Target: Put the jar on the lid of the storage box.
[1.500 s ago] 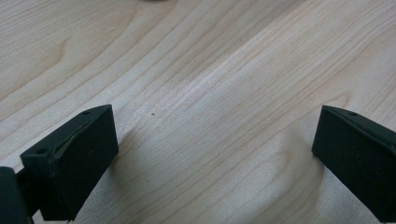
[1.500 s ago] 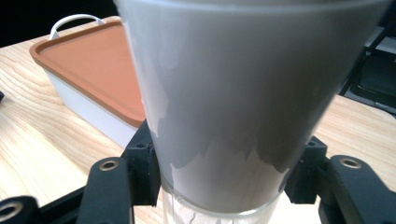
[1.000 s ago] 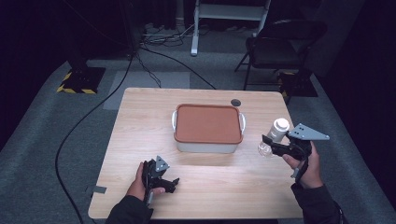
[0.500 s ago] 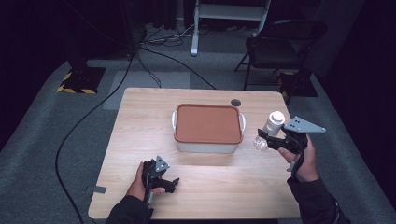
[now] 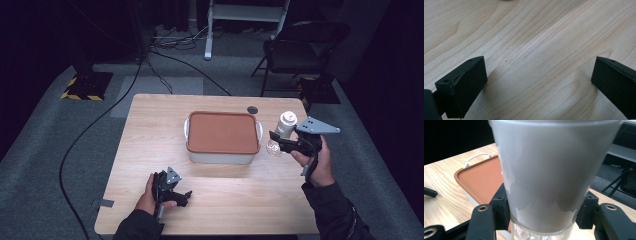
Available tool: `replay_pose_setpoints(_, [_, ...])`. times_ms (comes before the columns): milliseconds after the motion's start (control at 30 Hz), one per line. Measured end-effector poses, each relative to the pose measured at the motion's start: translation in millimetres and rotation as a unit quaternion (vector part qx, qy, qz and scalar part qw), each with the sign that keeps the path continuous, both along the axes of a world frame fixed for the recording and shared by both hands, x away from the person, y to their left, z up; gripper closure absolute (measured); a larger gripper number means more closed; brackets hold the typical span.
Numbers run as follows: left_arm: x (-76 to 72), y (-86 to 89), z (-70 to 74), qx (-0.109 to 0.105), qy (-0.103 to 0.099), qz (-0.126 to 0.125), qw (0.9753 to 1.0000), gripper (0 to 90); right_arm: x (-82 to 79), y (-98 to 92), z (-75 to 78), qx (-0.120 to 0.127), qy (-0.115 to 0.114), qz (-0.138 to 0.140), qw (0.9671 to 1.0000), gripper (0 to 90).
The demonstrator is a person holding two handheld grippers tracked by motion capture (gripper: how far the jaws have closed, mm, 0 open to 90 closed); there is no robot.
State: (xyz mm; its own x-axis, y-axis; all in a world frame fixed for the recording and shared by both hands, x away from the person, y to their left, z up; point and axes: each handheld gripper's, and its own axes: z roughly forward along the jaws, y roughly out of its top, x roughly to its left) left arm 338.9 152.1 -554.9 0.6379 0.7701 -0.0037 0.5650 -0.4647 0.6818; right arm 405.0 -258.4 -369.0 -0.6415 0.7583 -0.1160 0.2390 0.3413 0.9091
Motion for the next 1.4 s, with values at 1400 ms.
replay_pose_setpoints(1400, [-0.2,-0.1,0.0,-0.001,0.001,0.001,1.0000,0.3,44.4,53.7,-0.6,0.005,0.016,0.008,0.9998,42.7])
